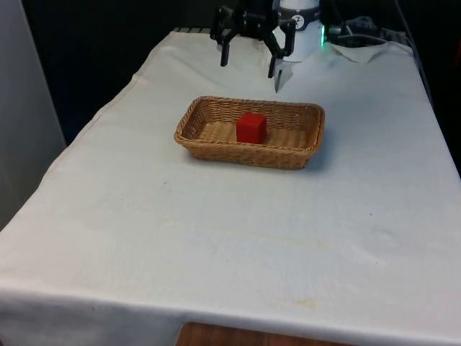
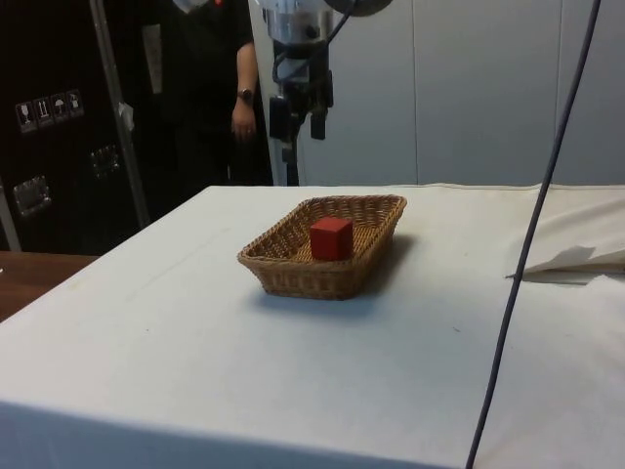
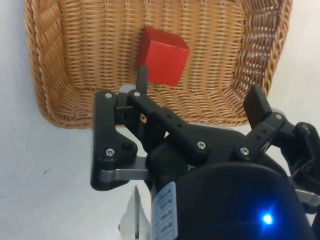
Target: Pick up the cube and place it into the basket.
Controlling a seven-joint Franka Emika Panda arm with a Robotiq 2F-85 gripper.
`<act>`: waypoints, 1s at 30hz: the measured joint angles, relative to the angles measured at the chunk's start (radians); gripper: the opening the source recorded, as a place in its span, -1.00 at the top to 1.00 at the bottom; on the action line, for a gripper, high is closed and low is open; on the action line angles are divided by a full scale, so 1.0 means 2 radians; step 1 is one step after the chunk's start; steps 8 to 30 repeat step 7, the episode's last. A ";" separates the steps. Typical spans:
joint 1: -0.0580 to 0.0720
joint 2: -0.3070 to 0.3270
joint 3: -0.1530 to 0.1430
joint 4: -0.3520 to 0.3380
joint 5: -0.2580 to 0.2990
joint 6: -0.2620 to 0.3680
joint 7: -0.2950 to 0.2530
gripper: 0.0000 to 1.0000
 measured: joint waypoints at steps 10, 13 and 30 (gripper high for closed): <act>0.000 -0.011 0.000 0.005 0.000 -0.011 0.000 -1.00; 0.000 -0.011 0.000 0.005 0.000 -0.011 0.000 -1.00; 0.000 -0.011 0.000 0.005 0.000 -0.011 0.000 -1.00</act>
